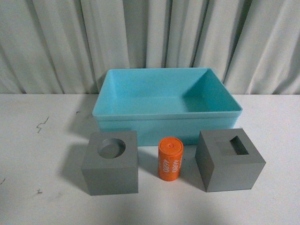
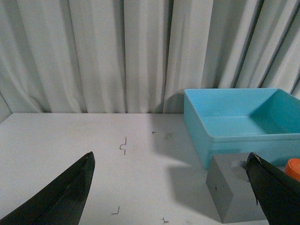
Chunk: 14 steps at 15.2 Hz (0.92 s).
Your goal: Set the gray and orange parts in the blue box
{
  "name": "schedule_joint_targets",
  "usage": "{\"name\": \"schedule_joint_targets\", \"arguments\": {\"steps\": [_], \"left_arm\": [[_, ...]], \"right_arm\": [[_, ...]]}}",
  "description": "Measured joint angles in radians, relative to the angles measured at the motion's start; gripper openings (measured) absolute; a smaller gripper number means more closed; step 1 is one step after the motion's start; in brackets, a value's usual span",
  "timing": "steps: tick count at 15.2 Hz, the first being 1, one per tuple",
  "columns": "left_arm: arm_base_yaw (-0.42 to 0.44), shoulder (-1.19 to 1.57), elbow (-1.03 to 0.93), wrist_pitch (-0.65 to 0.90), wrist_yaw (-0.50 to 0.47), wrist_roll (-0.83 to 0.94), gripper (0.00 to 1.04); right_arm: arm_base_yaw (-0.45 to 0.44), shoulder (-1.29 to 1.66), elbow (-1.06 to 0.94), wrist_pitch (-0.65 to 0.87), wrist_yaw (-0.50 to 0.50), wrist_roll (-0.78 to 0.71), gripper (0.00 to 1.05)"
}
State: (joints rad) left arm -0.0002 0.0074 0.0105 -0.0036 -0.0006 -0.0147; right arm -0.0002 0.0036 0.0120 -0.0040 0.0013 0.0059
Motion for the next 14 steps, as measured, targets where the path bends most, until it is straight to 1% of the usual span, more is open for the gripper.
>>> {"name": "schedule_joint_targets", "arguments": {"steps": [14], "left_arm": [[0.0,0.0,0.0,0.0,0.0,0.0,0.98]], "right_arm": [[0.0,0.0,0.0,0.0,0.0,0.0,0.98]]}}
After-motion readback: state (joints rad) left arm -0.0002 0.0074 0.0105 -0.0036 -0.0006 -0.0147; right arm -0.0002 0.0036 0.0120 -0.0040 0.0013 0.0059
